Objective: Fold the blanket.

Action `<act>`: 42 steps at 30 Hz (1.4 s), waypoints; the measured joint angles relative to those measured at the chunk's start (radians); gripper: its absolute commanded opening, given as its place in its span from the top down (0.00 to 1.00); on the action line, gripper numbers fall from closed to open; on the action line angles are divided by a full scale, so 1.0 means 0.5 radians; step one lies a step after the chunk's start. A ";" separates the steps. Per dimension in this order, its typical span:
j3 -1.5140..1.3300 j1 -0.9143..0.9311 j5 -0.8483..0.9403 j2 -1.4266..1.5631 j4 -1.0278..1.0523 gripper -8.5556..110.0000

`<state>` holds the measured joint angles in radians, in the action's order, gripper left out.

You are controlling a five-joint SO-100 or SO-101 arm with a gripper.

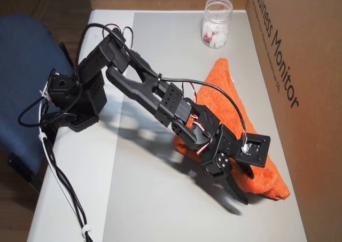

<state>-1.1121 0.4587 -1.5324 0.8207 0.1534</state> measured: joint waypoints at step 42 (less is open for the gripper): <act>-1.476 -0.006 0.525 1.709 0.003 0.90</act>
<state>-1.8500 0.4556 -1.2701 1.6751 0.1549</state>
